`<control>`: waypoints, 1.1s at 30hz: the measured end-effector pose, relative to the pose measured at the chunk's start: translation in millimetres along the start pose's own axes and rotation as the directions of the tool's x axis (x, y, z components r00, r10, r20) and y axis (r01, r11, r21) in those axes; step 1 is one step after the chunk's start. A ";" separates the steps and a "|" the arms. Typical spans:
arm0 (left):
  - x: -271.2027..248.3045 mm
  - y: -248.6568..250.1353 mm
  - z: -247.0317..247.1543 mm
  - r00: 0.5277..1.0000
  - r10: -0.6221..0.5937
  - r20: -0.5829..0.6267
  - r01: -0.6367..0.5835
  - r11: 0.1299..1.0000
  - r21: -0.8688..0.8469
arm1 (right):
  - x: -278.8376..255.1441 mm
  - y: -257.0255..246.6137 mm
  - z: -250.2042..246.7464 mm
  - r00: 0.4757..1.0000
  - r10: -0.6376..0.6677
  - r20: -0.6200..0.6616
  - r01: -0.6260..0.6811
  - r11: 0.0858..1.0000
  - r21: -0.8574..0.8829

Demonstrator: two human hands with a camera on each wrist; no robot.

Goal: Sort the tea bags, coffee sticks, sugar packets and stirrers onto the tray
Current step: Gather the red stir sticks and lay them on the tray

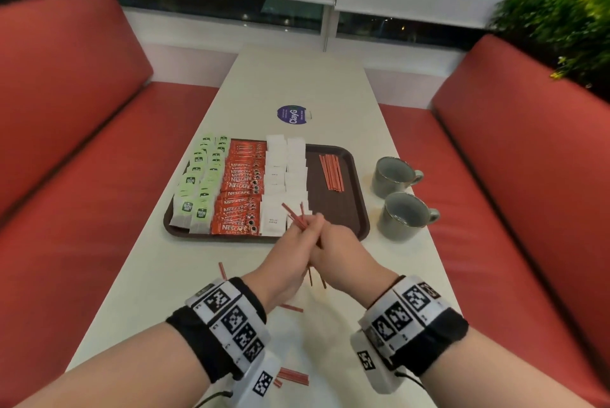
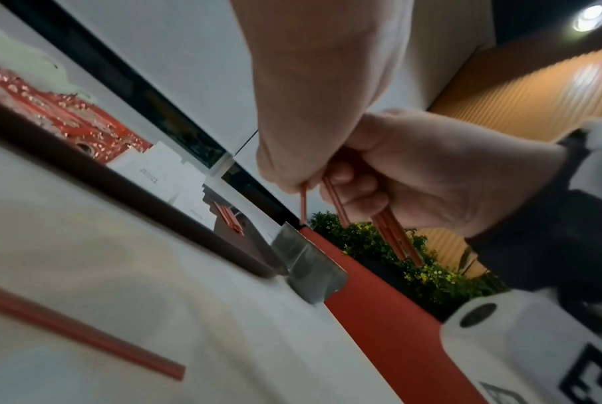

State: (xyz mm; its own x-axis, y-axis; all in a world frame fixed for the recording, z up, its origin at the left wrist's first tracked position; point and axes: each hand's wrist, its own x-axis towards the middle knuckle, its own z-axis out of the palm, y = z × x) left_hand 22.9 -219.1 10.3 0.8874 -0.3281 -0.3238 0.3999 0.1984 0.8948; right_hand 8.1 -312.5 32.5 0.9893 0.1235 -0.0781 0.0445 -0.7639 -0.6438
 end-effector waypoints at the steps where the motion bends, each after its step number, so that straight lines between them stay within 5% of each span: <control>1: 2.2 0.6 0.8 0.999 -0.006 -0.046 0.003 0.998 -0.060 | 2.6 -4.5 2.0 1.000 0.019 -0.025 -0.020 1.000 -0.017; 8: 5.9 11.7 -15.1 0.934 -0.128 -0.333 0.012 0.943 -0.331 | 9.7 -27.4 20.0 0.998 0.040 -0.039 -0.038 0.998 0.047; 13: 3.9 15.1 -29.7 0.879 -0.203 -0.431 -0.010 0.897 -0.441 | 10.9 -39.0 30.5 0.998 0.030 -0.050 -0.030 0.999 -0.015; 19: 9.8 27.8 -47.0 0.844 -0.189 -0.503 -0.197 0.762 -0.617 | 14.5 -40.2 37.1 0.992 -0.035 -0.118 0.036 0.999 0.010; 21: 10.3 35.4 -53.1 0.839 -0.127 -0.529 -0.277 0.736 -0.618 | 14.1 -37.2 37.1 0.985 0.056 -0.161 -0.034 0.990 0.140; 23: 6.4 45.2 -55.7 0.826 0.014 -0.564 -0.360 0.783 -0.508 | 12.4 -38.1 34.0 0.954 0.297 -0.039 -0.243 0.843 0.479; 24: 3.7 49.3 -54.3 0.816 0.120 -0.566 -0.410 0.810 -0.420 | 12.8 -39.0 33.1 0.913 0.388 0.129 -0.373 0.664 0.648; 26: -0.5 52.4 -47.9 0.788 0.352 -0.505 -0.505 0.839 -0.203 | 14.4 -41.1 31.5 0.854 0.357 0.378 -0.484 0.282 0.828; 27: -1.2 50.5 -44.3 0.770 0.454 -0.448 -0.540 0.838 -0.080 | 17.1 -41.8 30.9 0.854 0.308 0.419 -0.481 0.162 0.862; 29: -3.8 45.3 -36.3 0.739 0.586 -0.331 -0.564 0.808 0.172 | 22.8 -47.5 28.9 0.884 0.239 0.401 -0.418 0.019 0.908; 33: -4.8 41.9 -26.1 0.725 0.633 -0.270 -0.525 0.763 0.378 | 27.2 -54.0 20.2 0.940 0.155 0.304 -0.297 -0.068 0.953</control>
State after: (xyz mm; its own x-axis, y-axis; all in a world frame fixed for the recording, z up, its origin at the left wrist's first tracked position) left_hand 41.4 -185.1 41.4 0.9588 0.1374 0.2485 -0.2474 -0.0252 0.9686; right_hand 29.9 -255.0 49.7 0.8945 0.1898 -0.4048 -0.4290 0.6189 -0.6579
